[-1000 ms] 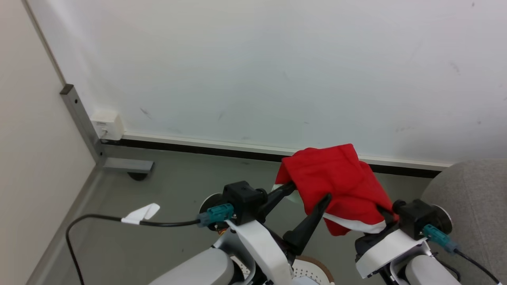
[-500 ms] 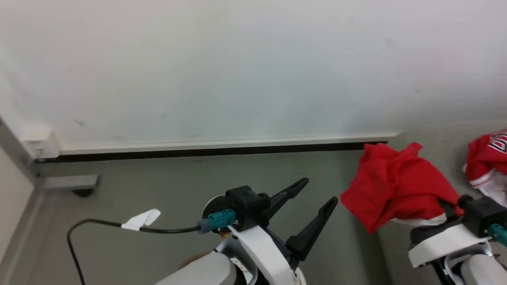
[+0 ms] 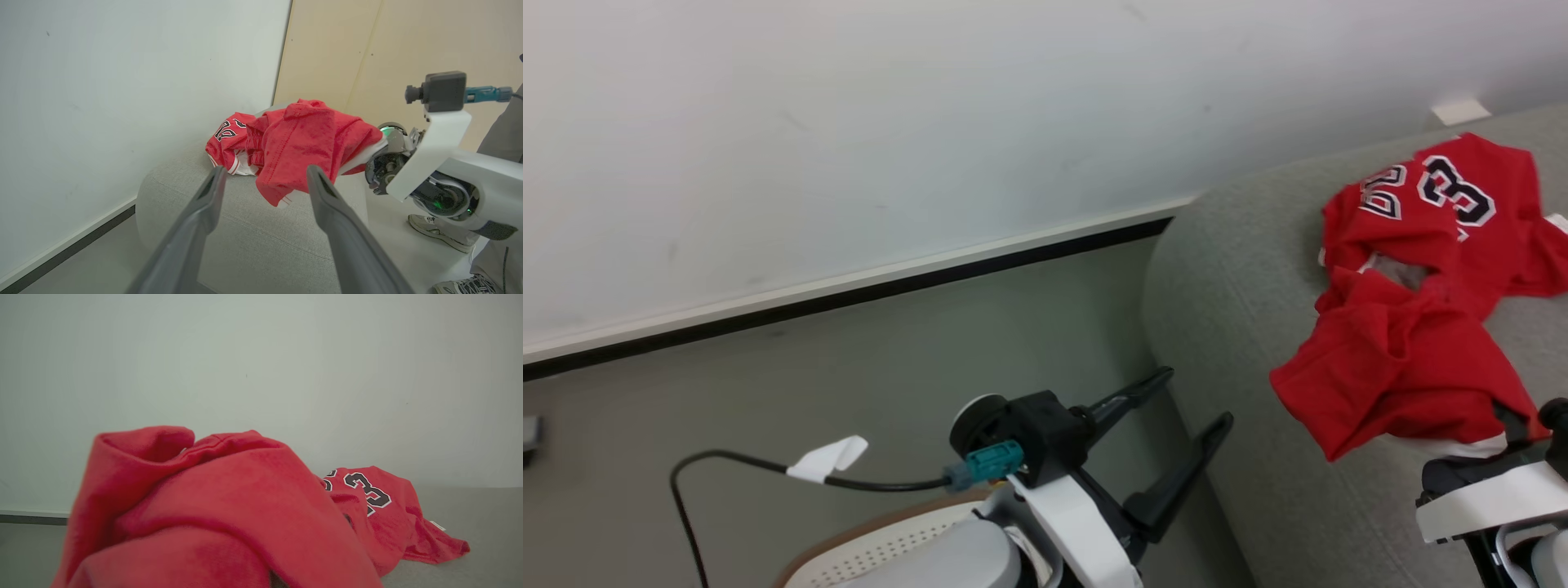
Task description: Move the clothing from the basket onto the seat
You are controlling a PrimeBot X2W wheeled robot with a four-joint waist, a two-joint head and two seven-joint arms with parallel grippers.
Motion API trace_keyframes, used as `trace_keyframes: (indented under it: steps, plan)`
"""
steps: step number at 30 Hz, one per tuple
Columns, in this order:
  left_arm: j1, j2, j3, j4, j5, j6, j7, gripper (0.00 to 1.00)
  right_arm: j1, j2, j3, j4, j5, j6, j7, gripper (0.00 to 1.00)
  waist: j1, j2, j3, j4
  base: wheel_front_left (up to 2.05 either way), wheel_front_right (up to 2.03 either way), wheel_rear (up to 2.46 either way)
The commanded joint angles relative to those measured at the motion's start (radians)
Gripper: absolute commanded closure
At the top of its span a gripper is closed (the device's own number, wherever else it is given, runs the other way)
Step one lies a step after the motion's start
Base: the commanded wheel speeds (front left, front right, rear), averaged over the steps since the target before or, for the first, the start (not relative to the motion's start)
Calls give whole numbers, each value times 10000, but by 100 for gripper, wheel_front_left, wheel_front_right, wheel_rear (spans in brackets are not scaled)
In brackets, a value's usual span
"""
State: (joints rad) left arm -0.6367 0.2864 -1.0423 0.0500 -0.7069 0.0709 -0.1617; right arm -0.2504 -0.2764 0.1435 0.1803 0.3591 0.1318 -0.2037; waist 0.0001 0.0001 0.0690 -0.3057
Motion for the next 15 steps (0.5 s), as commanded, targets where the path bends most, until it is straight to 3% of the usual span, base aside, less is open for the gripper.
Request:
trace_keyframes:
  steps: [1, 8, 15]
  plan:
    - [-30, -78, -30, 12, 62, -61, -129, 0, 156, -6, -112, -58, -18, -23, -35, 100, -1, -1, 251, -521, 0, 0, 0]
    - [64, -306, -192, 195, 186, -30, -326, 0, 455, -33, -565, -318, 35, -23, -51, 100, -1, -1, 374, -1031, 0, 0, 0]
    - [-99, -409, -202, 272, 123, -114, -384, 0, 321, -194, -904, -500, 79, -23, 91, 100, -1, -1, 578, -1081, 0, 0, 0]
